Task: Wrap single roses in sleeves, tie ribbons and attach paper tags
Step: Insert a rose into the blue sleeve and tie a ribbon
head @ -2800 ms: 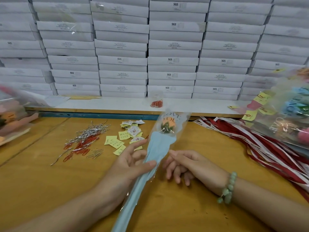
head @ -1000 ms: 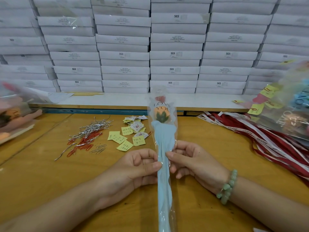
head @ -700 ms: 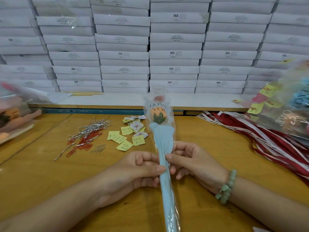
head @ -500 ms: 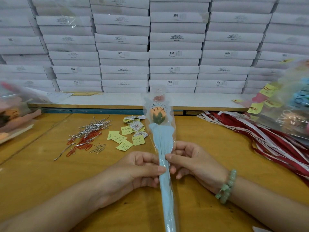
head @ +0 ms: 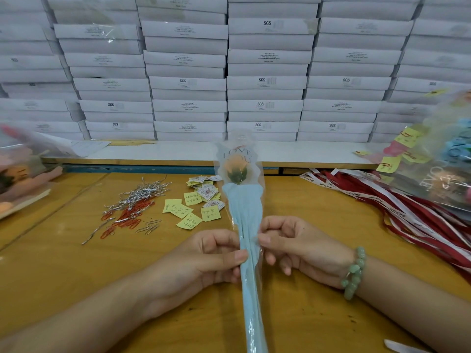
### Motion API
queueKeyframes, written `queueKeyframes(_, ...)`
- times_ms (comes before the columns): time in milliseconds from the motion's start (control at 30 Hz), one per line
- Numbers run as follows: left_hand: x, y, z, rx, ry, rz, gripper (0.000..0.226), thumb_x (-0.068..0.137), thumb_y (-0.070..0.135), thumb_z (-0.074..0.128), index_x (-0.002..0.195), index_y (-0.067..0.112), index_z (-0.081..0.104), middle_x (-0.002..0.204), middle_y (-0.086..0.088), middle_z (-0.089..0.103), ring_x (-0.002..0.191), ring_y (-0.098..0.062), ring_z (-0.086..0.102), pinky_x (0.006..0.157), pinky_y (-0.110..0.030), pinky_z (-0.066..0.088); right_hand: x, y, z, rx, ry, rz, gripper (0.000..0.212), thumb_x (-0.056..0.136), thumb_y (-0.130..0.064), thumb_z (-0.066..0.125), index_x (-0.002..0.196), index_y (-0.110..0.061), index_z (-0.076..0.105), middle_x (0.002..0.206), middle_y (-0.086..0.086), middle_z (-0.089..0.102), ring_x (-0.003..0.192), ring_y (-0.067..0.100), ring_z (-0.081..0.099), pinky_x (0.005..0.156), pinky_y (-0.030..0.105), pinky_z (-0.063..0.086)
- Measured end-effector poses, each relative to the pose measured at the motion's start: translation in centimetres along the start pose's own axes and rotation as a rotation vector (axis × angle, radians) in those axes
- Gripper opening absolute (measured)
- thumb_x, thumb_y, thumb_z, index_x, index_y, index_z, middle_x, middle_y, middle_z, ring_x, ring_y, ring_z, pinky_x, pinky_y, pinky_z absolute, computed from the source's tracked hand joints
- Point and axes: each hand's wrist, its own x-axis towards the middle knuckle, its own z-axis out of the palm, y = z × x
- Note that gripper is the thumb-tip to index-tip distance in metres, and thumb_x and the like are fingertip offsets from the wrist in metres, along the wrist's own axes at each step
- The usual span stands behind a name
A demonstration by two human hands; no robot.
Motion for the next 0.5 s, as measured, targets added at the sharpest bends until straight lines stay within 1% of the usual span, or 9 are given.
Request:
queueKeyframes(67,0.0,0.01,-0.06,-0.006,0.002,-0.002,0.032,0.076,0.023,0.082,0.102,0.006,0.071,0.095,-0.011,0.069,0.075,-0.013,0.062,0.073,-0.024,0.054,-0.11,-0.21,-0.1,0.003,-0.061,0.025,0.004,0.08,-0.012,0.067,0.082,-0.014,0.068,0.072,0.001,0.069,0.058,0.005,0.064,0.041,0.013,0.046)
queueKeyframes(200,-0.1,0.1,-0.01,0.006,-0.034,-0.004,0.03,0.078,0.021,0.08,0.104,0.007,0.071,0.095,-0.011,0.071,0.079,-0.015,0.062,0.073,-0.024,0.054,-0.3,-0.37,0.02,-0.039,-0.152,0.044,0.01,0.081,-0.012,0.067,0.086,-0.019,0.072,0.079,0.0,0.072,0.063,0.004,0.065,0.046,0.012,0.048)
queueKeyframes(300,-0.21,0.09,-0.02,0.015,-0.015,-0.01,0.028,0.078,0.017,0.079,0.102,0.006,0.071,0.093,-0.011,0.071,0.079,-0.017,0.063,0.072,-0.024,0.055,-0.37,-0.22,0.32,-0.086,-0.144,0.014,0.012,0.081,-0.012,0.068,0.084,-0.022,0.073,0.077,-0.003,0.071,0.064,0.003,0.064,0.049,0.011,0.048)
queueKeyframes(367,-0.25,0.08,0.06,0.031,-0.008,-0.006,0.018,0.081,0.012,0.075,0.098,0.009,0.072,0.089,-0.009,0.071,0.075,-0.013,0.064,0.071,-0.023,0.055,-0.32,-0.06,0.45,-0.105,-0.125,-0.021,0.011,0.077,-0.013,0.069,0.081,-0.023,0.073,0.077,-0.003,0.069,0.064,0.004,0.063,0.05,0.011,0.048)
queueKeyframes(433,-0.27,0.08,0.19,0.045,-0.013,0.004,0.012,0.083,0.01,0.073,0.095,0.013,0.074,0.088,-0.007,0.07,0.072,-0.01,0.064,0.07,-0.022,0.055,-0.3,0.1,0.52,-0.12,-0.105,-0.049,0.009,0.074,-0.015,0.071,0.081,-0.02,0.071,0.077,-0.004,0.069,0.065,0.004,0.063,0.05,0.012,0.048)
queueKeyframes(500,-0.26,0.05,0.29,0.058,-0.009,0.016,0.013,0.082,0.011,0.072,0.094,0.015,0.074,0.085,-0.004,0.07,0.07,-0.009,0.064,0.07,-0.021,0.055,-0.26,0.3,0.58,-0.137,-0.088,-0.069,0.01,0.072,-0.017,0.073,0.082,-0.017,0.068,0.076,-0.004,0.068,0.065,0.005,0.063,0.049,0.013,0.048)
